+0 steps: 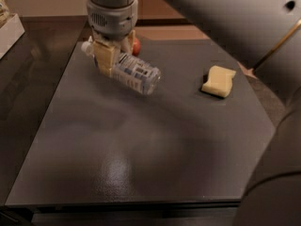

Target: Pick blue plastic bottle

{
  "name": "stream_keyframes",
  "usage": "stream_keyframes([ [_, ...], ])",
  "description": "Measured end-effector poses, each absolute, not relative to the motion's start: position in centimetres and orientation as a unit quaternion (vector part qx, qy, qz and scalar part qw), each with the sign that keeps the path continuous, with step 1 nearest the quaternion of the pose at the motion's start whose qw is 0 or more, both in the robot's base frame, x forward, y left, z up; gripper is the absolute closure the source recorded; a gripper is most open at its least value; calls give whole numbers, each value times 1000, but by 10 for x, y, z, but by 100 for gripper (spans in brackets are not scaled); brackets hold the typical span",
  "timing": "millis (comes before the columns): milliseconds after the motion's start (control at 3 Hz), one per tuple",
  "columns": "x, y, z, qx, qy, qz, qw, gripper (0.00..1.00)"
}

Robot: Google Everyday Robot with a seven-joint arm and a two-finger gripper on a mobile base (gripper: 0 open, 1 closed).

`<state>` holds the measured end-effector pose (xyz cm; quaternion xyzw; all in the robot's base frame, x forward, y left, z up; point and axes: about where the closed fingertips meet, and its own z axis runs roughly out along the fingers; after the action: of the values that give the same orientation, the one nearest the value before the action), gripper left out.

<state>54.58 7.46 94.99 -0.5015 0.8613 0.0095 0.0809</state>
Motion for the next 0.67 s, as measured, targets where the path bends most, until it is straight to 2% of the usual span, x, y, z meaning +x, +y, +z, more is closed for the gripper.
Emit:
stream_keyframes([
  [667,558,50,1015,-562,812,28,154,100],
])
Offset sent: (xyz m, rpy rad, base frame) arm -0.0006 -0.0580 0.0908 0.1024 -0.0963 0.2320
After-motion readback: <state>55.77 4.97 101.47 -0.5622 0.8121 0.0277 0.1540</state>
